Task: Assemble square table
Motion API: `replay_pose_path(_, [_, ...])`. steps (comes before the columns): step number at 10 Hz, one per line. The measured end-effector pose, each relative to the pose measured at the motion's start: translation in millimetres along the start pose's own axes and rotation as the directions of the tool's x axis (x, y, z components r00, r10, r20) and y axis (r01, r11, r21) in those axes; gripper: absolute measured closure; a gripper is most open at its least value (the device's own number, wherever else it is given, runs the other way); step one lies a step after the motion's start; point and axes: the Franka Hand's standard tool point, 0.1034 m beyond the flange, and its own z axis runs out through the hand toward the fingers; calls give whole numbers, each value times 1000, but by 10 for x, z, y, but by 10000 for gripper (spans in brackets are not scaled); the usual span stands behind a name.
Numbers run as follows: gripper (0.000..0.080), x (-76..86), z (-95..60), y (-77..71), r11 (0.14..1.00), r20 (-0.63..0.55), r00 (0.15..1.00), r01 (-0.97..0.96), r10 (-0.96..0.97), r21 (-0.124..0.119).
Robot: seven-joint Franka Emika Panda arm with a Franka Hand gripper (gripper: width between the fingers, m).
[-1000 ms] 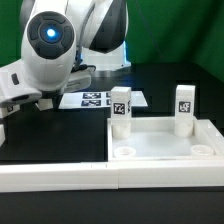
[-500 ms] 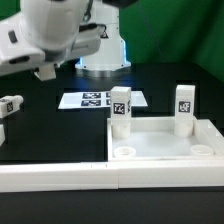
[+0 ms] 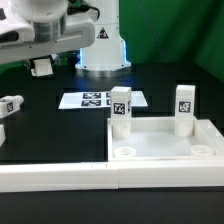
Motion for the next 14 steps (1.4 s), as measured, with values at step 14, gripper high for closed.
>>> replay_pose_path(14, [509, 1510, -1797, -1091, 977, -778, 625, -202, 72, -73])
